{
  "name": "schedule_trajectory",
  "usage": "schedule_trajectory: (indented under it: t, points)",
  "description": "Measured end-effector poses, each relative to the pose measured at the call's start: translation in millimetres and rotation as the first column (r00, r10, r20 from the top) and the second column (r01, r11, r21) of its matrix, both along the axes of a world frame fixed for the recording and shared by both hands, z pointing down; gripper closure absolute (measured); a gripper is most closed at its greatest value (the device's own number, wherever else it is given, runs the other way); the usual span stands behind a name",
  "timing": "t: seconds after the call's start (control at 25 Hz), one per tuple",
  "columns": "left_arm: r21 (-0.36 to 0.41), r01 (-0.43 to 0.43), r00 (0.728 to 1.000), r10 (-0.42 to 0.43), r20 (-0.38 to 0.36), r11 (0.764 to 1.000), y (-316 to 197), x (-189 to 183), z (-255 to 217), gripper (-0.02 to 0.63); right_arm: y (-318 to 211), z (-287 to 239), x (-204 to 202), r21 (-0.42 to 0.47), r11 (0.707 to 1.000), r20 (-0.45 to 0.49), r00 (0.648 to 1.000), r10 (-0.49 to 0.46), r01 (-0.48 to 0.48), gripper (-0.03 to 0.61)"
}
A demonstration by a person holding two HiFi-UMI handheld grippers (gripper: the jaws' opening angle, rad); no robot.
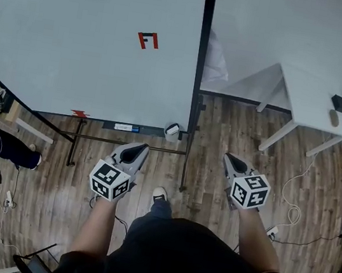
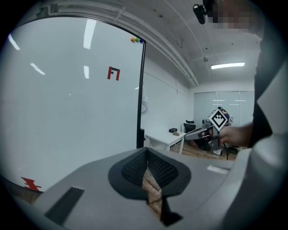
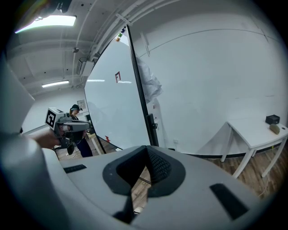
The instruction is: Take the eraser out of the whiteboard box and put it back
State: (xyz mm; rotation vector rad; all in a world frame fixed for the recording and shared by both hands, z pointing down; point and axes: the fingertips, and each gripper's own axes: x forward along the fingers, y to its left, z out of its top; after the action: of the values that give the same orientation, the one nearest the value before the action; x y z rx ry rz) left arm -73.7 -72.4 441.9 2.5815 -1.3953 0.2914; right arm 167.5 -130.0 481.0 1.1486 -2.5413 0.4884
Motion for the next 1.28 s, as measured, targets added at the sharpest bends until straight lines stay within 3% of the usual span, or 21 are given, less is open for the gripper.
schedule_trajectory:
  t: [1.28]
  points:
    - [-0.071,-0.025,1.0,0.026,0.014,0.997,-75.8,-35.6,33.8,0.601,-47.7,41.1,-49.7,-0.102,0.994,-0.01,0.999,-0.031,0.03,0.588]
